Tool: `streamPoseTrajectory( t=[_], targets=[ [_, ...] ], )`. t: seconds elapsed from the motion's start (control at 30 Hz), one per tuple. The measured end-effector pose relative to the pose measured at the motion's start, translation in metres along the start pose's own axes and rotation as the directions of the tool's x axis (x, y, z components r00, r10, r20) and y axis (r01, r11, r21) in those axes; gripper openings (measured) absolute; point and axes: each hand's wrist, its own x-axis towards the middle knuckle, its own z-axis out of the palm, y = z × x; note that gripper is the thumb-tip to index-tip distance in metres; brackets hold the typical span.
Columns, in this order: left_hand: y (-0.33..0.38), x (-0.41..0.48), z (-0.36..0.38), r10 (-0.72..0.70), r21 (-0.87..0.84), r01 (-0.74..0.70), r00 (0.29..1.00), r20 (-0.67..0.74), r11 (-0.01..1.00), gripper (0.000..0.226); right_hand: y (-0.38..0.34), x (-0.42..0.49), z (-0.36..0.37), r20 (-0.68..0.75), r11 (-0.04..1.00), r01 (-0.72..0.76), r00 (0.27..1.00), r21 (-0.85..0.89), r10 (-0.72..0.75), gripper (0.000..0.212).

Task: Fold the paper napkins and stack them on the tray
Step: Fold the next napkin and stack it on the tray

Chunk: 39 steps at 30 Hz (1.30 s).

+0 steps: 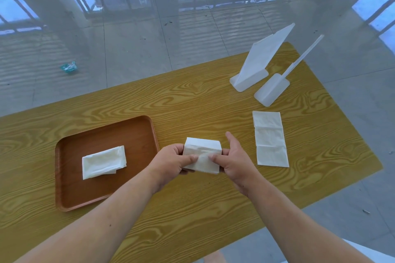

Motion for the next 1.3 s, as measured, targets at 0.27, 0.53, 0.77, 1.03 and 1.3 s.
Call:
streamPoseTrajectory(
  t=[0.27, 0.53, 0.77, 1.03, 1.3],
  targets=[
    [0.009, 0.008, -0.010, 0.028, -0.099, -0.021, 0.998, 0.061, 0.995, 0.087, -0.011, 0.003, -0.003, 0.141, 0.966, 0.195, 0.975, -0.168, -0.172, 0.081],
    [0.010, 0.013, -0.018, 0.187, 0.382, -0.163, 0.982, -0.026, 0.910, 0.014, -0.012, 0.002, -0.012, 0.057, 0.868, 0.208, 0.977, -0.450, -0.204, 0.034],
    [0.013, 0.011, -0.016, 0.312, 0.356, -0.248, 0.940, -0.136, 0.901, 0.009, -0.016, 0.006, -0.013, -0.011, 0.789, 0.233, 0.957, -0.568, -0.291, 0.008],
    [0.016, 0.004, -0.012, 0.092, -0.174, -0.064, 0.983, 0.158, 0.983, 0.036, -0.031, 0.000, -0.006, 0.138, 0.986, -0.019, 0.990, 0.164, -0.004, 0.011],
    [0.012, 0.000, -0.004, 0.035, -0.272, -0.019, 0.998, 0.052, 0.962, 0.024, -0.023, -0.001, 0.007, 0.174, 0.991, -0.113, 0.980, 0.066, 0.100, 0.020]
  ],
)
